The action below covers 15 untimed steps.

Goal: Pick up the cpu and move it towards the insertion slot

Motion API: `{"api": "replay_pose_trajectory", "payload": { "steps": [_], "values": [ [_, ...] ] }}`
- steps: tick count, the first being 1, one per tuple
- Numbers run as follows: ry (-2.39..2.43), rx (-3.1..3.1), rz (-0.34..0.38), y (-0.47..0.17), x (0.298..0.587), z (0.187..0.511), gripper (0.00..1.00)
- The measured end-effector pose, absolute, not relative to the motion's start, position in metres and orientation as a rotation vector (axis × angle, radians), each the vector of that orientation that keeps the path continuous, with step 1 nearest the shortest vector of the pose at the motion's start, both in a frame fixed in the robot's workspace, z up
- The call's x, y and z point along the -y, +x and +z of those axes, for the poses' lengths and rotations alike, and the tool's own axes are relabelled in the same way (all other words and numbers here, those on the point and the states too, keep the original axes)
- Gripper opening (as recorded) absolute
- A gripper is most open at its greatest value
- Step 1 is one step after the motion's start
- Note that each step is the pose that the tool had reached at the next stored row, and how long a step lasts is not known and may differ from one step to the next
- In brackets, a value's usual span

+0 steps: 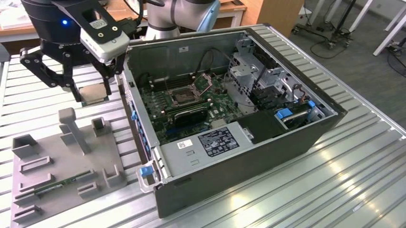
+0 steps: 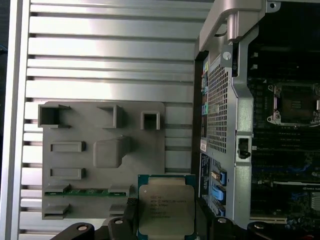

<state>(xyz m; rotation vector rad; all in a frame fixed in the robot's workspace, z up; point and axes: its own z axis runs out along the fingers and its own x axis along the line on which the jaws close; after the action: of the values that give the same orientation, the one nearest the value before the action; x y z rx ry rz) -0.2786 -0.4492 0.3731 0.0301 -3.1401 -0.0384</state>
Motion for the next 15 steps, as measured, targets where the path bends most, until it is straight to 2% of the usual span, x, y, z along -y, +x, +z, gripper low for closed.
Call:
{"api": "replay_pose_trajectory", "payload": {
  "steps": [15],
  "values": [
    [0.03,3.14,-0.038,-0.257,0.449,0.373,0.54]
  ]
}}
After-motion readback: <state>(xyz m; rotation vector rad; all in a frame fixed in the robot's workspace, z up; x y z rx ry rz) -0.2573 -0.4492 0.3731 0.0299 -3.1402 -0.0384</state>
